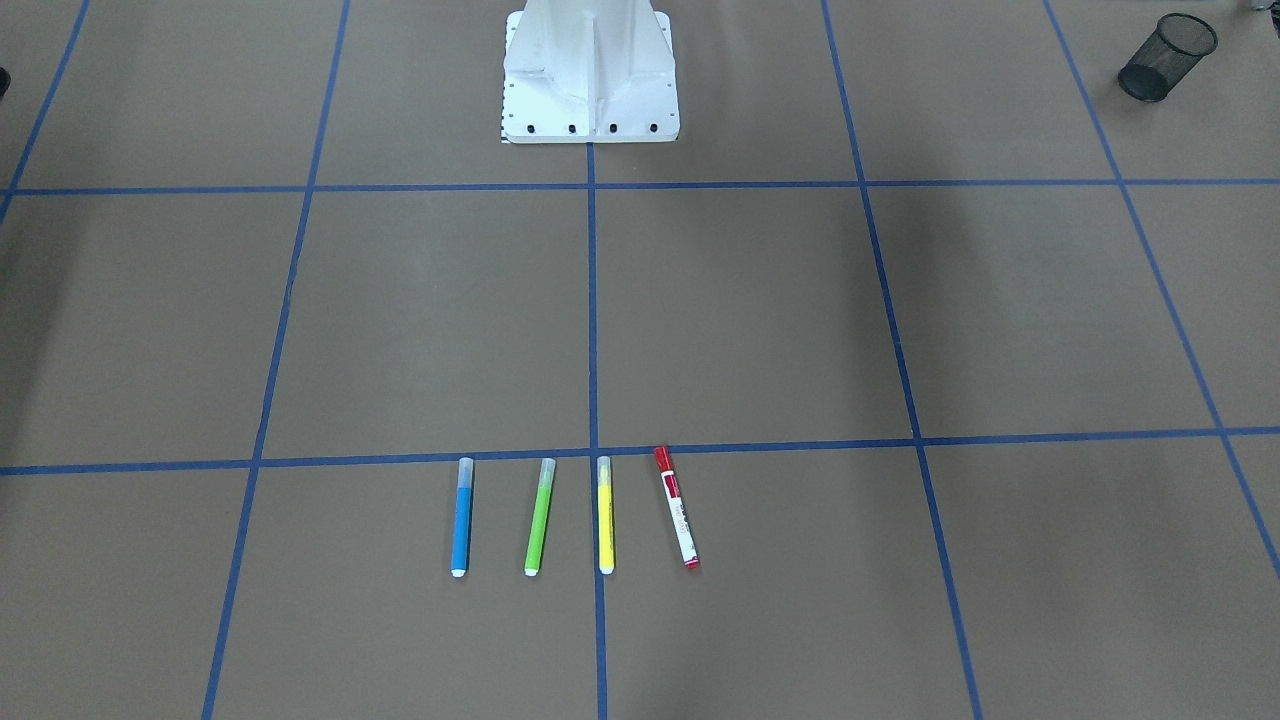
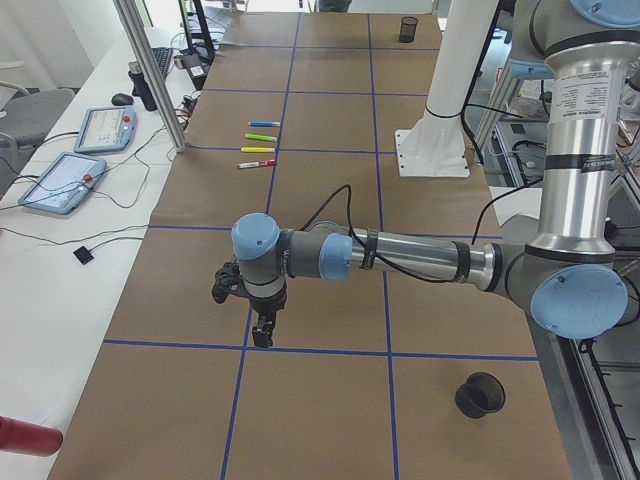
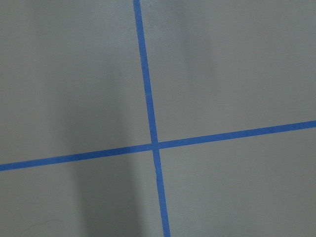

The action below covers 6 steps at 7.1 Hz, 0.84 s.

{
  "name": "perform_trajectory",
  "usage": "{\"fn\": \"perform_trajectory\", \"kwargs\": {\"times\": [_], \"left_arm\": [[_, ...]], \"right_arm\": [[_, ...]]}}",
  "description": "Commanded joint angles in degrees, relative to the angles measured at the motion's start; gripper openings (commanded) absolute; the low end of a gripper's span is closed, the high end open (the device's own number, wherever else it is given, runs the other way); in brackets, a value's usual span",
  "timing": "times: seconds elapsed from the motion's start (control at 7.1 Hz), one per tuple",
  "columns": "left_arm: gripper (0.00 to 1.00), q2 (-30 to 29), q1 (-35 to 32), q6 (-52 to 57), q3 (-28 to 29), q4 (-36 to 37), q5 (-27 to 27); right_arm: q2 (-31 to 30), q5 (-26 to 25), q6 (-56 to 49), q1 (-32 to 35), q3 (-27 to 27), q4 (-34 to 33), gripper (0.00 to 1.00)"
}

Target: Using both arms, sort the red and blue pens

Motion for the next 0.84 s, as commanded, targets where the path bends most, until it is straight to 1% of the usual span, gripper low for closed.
{"fn": "perform_trajectory", "kwargs": {"times": [0.0,0.42,0.7], "left_arm": [[1.0,0.2,-0.2,1.0,0.1,0.4,0.0],[1.0,0.1,-0.1,0.2,0.2,0.1,0.1],[1.0,-0.3,-0.1,0.2,0.7,-0.1,0.6]], "right_arm": [[-0.4,0.0,-1.2,0.2,0.2,-0.1,0.99],[-1.5,-0.1,-1.1,0.3,2.0,0.0,0.99],[-2.1,-1.6,-1.1,0.3,2.2,0.0,0.99]]}}
